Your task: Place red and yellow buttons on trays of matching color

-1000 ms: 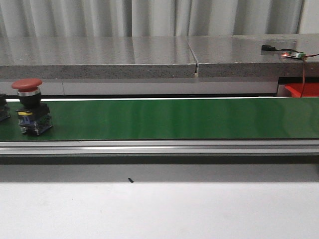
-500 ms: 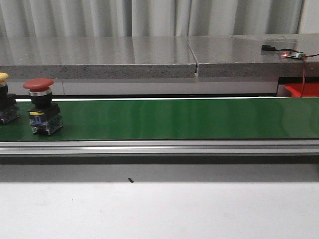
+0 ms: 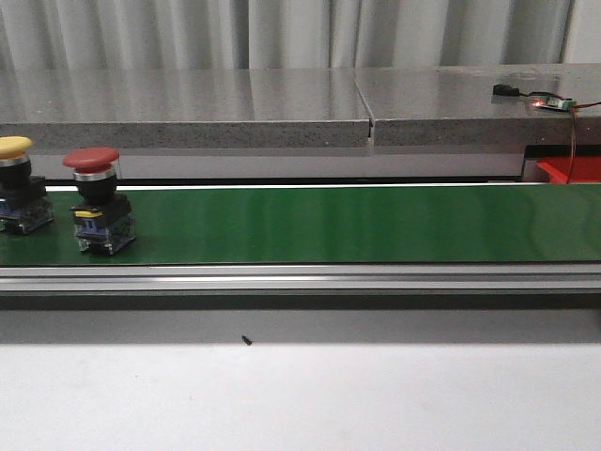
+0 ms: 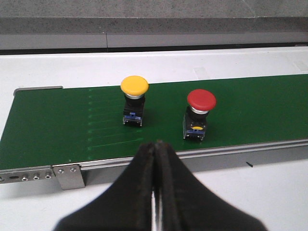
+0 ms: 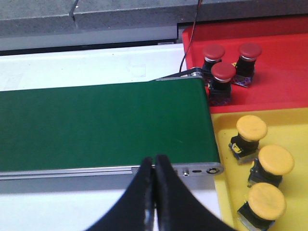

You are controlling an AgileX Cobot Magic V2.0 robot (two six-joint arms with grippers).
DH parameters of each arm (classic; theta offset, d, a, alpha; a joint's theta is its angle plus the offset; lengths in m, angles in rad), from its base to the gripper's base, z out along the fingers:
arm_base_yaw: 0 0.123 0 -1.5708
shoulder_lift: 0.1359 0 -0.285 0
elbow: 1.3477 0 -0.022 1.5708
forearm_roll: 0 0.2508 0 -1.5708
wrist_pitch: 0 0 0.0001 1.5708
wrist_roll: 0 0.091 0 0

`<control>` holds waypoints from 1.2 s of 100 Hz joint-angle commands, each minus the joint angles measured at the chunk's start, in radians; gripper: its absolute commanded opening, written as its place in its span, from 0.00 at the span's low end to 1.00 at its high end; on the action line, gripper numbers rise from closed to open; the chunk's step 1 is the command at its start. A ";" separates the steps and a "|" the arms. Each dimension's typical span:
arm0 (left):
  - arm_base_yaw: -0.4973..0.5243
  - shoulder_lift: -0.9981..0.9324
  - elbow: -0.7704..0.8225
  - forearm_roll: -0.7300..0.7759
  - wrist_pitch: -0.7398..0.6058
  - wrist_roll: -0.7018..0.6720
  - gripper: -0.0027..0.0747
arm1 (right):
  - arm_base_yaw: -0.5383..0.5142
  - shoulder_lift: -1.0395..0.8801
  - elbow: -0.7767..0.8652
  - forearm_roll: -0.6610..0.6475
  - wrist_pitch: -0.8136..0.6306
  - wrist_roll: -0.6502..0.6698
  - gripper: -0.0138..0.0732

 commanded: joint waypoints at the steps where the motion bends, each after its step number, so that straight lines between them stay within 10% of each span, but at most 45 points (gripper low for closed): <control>1: -0.007 0.006 -0.027 -0.010 -0.078 -0.008 0.01 | 0.016 0.043 -0.071 0.010 -0.052 -0.007 0.08; 96: -0.007 0.006 -0.027 -0.010 -0.078 -0.008 0.01 | 0.554 0.803 -0.606 -0.012 0.067 -0.019 0.10; 120: -0.007 0.006 -0.027 -0.010 -0.078 -0.008 0.01 | 0.644 0.930 -0.760 -0.012 0.140 -0.019 0.60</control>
